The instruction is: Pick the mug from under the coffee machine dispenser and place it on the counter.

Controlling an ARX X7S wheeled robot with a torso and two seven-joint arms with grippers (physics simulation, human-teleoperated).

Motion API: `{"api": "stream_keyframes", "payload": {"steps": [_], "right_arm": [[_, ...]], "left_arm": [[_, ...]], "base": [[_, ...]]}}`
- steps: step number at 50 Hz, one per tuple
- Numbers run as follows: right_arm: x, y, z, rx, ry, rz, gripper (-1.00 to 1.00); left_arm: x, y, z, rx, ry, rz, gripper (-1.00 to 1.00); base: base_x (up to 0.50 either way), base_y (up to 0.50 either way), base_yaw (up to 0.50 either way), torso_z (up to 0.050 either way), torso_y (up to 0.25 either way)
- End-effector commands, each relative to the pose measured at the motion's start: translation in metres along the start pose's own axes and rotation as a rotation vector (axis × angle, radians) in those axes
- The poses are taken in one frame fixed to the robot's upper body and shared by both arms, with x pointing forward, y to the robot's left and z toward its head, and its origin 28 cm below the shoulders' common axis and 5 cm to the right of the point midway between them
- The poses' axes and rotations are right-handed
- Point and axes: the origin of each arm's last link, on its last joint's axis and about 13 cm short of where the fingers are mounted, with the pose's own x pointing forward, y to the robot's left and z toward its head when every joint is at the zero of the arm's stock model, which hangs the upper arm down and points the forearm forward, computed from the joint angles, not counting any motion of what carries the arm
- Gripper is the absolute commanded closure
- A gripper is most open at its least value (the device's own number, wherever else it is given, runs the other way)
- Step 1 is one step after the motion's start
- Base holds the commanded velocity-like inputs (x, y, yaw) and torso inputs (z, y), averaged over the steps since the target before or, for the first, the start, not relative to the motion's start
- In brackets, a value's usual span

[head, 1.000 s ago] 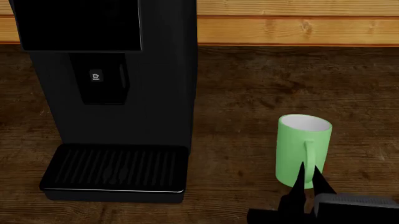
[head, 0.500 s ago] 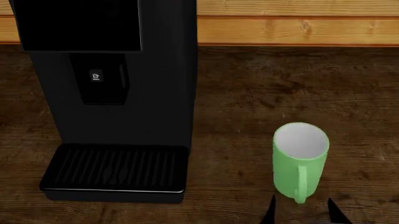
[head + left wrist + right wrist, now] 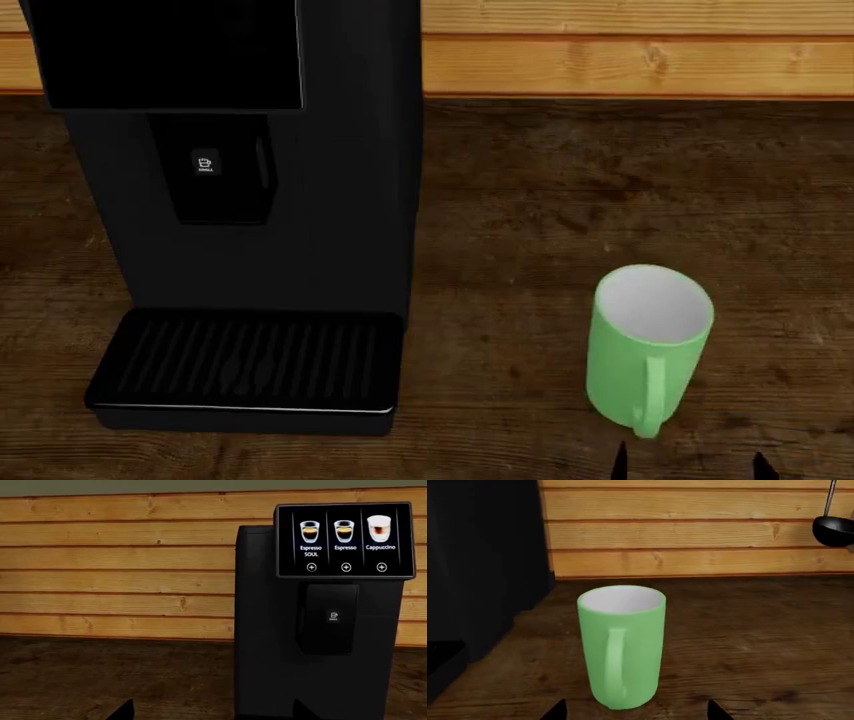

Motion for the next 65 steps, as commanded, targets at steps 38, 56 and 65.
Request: {"api": "stream_keyframes", "payload": {"steps": [38,56,65], "right_arm": [[-0.080,0.001,0.098,-0.073,-0.297,0.061,-1.00],[-0.092,0.000,0.103,-0.046,-0.331,0.097,-1.00],[-0.094,-0.002,0.103,-0.065,-0.351,0.098,-1.00]], "left_arm": [[-0.016,0.004,0.012,0.050,-0.070,-0.028,-1.00],[-0.022,0.009,0.016,0.058,-0.079,-0.046,-1.00],[-0.025,0.010,0.018,0.028,-0.086,-0.073,-1.00]], "base": [[0.00,0.00,0.00,0.000,0.000],[0.00,0.00,0.00,0.000,0.000],[0.00,0.00,0.00,0.000,0.000]]}}
